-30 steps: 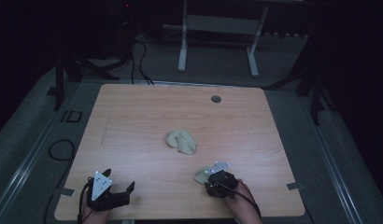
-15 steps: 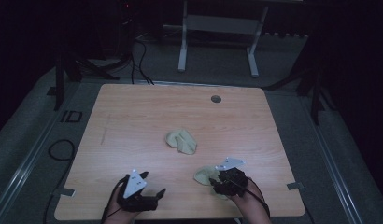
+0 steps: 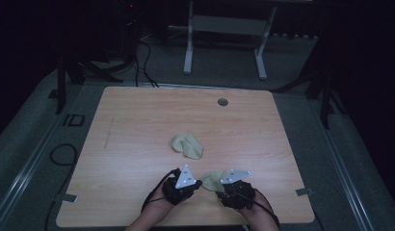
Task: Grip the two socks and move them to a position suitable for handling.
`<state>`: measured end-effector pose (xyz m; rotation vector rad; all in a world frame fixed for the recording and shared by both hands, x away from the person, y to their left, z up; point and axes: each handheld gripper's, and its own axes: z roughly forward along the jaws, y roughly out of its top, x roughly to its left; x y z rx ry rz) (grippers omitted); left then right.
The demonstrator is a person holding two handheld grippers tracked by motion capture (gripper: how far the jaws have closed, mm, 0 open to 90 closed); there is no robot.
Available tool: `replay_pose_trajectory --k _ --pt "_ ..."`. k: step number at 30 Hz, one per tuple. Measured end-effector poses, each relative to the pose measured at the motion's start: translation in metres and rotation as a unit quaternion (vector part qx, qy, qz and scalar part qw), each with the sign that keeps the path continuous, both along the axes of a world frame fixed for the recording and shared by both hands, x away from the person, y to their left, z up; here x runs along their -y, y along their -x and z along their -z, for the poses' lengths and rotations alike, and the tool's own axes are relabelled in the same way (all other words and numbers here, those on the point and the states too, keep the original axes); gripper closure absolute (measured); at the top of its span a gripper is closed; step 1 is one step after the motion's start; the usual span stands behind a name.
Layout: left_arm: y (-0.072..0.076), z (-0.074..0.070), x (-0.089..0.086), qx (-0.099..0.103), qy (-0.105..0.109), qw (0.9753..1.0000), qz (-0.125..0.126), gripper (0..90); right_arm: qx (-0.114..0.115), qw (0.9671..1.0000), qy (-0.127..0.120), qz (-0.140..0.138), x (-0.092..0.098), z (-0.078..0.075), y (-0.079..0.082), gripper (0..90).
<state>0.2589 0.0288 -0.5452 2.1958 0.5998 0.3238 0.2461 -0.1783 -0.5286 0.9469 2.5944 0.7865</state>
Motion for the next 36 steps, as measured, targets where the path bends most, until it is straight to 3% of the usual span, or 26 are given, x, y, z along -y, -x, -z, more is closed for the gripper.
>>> replay_pose_trajectory --k 3,9,10,16,22,27,29,36 --pt "-0.011 0.006 0.015 -0.005 -0.026 0.9996 0.011 89.2 -0.003 1.0000 0.002 0.003 -0.002 0.005 -0.003 60.0" --pt "-0.027 0.013 0.027 -0.008 -0.044 0.9990 0.005 89.2 -0.004 1.0000 -0.001 0.009 -0.005 0.009 -0.009 60.0" --pt "-0.031 0.015 0.029 -0.009 -0.056 0.9983 0.007 89.2 -0.005 0.9999 0.005 0.012 -0.006 0.011 -0.012 62.7" --pt "-0.035 0.017 0.032 -0.009 -0.080 0.9965 0.022 89.2 -0.012 0.9997 0.020 0.008 -0.006 0.019 -0.014 70.4" --pt "-0.035 0.017 0.032 -0.003 -0.087 0.9957 0.033 89.4 -0.014 0.9995 0.026 0.004 -0.008 0.017 -0.015 81.2" --pt "-0.036 0.016 0.033 -0.001 -0.096 0.9946 0.037 89.4 -0.014 0.9999 0.002 0.009 0.000 0.005 -0.013 83.1" --pt "-0.035 0.015 0.034 0.001 -0.103 0.9939 0.040 89.4 -0.007 0.9998 -0.012 0.014 0.010 -0.007 -0.012 83.1" --pt "-0.035 0.016 0.034 0.001 -0.096 0.9947 0.037 89.5 0.008 0.9979 -0.034 0.055 0.042 -0.027 -0.017 82.9"
